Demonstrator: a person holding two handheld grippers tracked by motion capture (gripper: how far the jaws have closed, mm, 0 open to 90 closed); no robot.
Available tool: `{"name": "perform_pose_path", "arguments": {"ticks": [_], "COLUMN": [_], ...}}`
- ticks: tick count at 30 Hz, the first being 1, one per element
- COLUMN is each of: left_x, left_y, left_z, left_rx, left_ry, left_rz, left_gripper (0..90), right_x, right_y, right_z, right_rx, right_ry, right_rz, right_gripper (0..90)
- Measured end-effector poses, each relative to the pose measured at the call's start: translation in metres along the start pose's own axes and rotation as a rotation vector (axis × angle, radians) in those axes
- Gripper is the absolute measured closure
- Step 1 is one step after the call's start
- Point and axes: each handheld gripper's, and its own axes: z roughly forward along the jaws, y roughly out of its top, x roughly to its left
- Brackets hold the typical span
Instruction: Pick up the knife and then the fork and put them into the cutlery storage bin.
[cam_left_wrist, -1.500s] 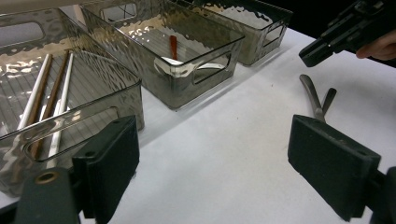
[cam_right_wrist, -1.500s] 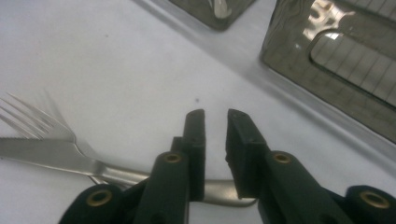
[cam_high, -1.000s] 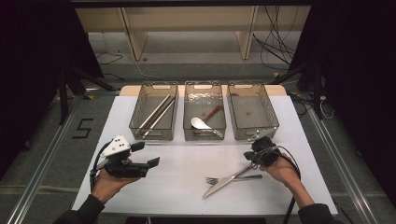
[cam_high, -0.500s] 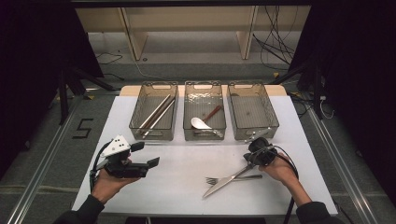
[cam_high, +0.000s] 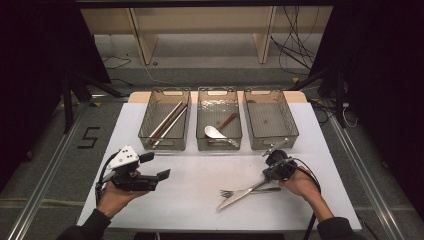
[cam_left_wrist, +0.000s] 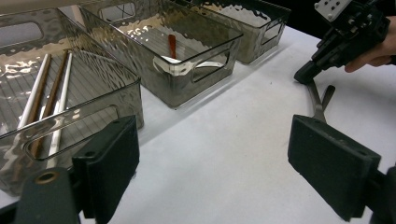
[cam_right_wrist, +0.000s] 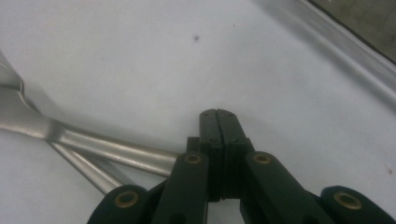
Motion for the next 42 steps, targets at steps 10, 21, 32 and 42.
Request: {"name": "perform_pose_path", "arguments": {"ticks": [10,21,32,42], "left_x": [-0.001,-0.002,-0.003,-0.002], "left_y": [0.000,0.000,0.000,0.000], "left_z": [0.000,0.001,0.002,0.002], "left_rx": [0.007,0.008,0.010,0.010], "left_ry": [-0.002,-0.002,-0.005,-0.005], "left_rz": [0.006,0.004,0.005,0.004], "left_gripper": [16.2,16.2,16.2,16.2], "right_x": [0.007,0.013,0.009,0.016], "right_y": [-0.014,-0.028,-0.043,-0.053], "right_z": [-0.009,-0.020,-0.026,-0.032], "right_rx": [0.058,0.076,0.110,0.144], "right_ry": [0.003,-0.033,-0.053,-0.015], "right_rz": [0.015,0.010,0.054,0.054], "right_gripper": [90.0,90.0,90.0,90.0]}}
